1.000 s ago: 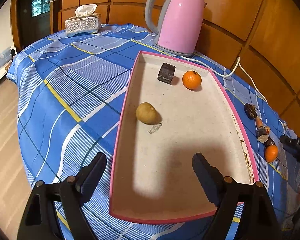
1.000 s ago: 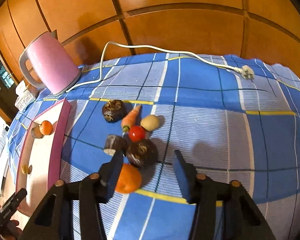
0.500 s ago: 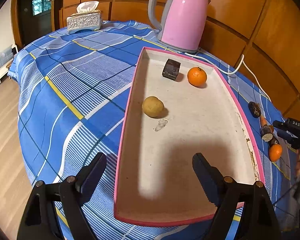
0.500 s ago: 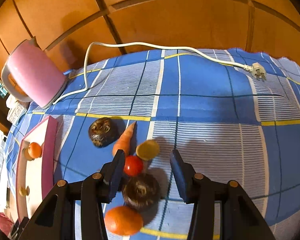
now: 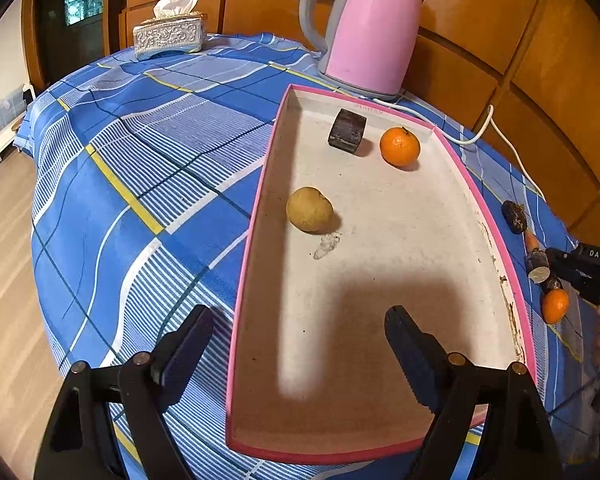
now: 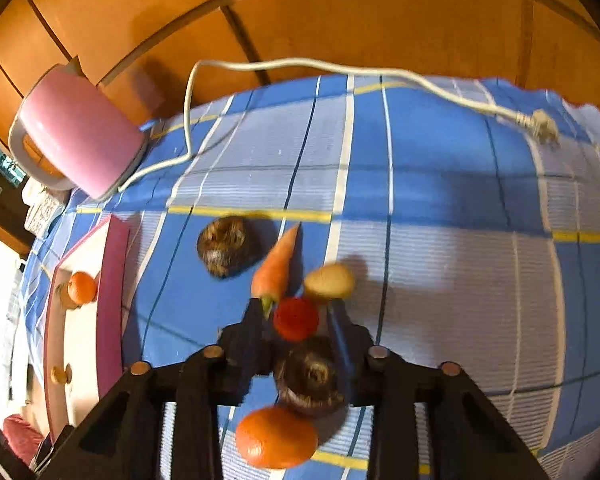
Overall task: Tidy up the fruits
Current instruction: 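Reach the right tool toward the tomato among the remaining items, then close the right tool on the red tomato and lift it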
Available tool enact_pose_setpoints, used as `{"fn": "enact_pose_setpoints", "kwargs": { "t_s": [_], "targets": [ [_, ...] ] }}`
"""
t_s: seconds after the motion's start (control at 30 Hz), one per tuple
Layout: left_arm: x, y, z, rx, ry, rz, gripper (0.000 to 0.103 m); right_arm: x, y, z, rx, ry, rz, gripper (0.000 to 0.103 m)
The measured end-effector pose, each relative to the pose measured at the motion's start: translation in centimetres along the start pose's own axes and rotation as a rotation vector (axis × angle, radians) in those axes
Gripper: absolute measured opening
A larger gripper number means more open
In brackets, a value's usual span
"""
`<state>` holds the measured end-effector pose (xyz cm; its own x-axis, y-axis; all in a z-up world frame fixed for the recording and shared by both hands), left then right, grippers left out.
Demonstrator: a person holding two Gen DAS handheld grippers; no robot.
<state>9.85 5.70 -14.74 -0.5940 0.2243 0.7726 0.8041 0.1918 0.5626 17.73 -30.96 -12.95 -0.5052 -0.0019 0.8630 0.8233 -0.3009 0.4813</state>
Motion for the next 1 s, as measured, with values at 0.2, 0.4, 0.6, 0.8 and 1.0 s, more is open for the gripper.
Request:
{"fn": "enact_pose_setpoints", "kwargs": {
  "t_s": [0.2, 0.4, 0.6, 0.8, 1.0],
  "targets": [
    [0.1, 0.1, 0.0, 0.007, -0.002, -0.001, 0.088, -1.1, 0.1, 1.2, 0.066, 0.019, 0.053, 0.030],
    [0.5, 0.1, 0.0, 0.013, -0.007, -0.011, 0.088, -2.4, 0.1, 1.8, 0.117, 0.060, 0.160, 0.031],
    [1.3, 0.2, 0.0, 0.011, -0.010, -0.030, 0.088, -1.8, -0.8, 1.8, 0.149, 0.057, 0.158, 0.025],
    [2.0, 0.5, 0.4, 0.023, -0.007, -0.049, 0.088, 1.8, -0.8, 1.8, 0.118, 0.088, 0.038, 0.025],
    [2.7, 0.6, 1.3, 0.061, -0.003, -0.063, 0.088, 4.6, -2.1, 3.9, 0.182, 0.118, -0.029, 0.025]
  ]
}}
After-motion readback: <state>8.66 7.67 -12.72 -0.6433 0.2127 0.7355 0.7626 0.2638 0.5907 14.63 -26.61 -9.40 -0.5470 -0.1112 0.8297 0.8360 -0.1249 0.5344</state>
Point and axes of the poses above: each gripper's, at about its wrist camera, not at the fingertips, and x roughly against the way its jaws point, z to its left, y to its top, the point moved 10 cm from there along -x, roughly the way its jaws point, and after that the axes turned 7 degrees about -y, right-handed, at the moved point
